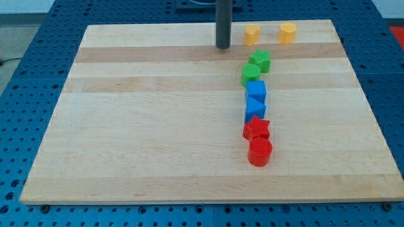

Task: Move the yellow heart diagonally to the top right of the green star

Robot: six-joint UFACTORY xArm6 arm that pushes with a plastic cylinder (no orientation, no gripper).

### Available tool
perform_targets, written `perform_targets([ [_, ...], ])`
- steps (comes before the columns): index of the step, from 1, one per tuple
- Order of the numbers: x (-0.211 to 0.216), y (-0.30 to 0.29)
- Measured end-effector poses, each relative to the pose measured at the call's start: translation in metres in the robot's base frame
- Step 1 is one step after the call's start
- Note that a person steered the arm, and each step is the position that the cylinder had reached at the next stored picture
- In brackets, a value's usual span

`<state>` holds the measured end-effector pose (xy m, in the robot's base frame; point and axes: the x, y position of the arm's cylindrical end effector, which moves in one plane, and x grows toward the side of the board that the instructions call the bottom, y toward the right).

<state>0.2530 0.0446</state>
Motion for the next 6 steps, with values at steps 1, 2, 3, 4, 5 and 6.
perform_targets([
  [1,-0.032,0.044],
  [2,-0.025,0.050],
  [3,-0.025,0.081],
  [4,-0.025,0.044],
  [5,-0.025,0.024],
  [6,-0.025,0.024],
])
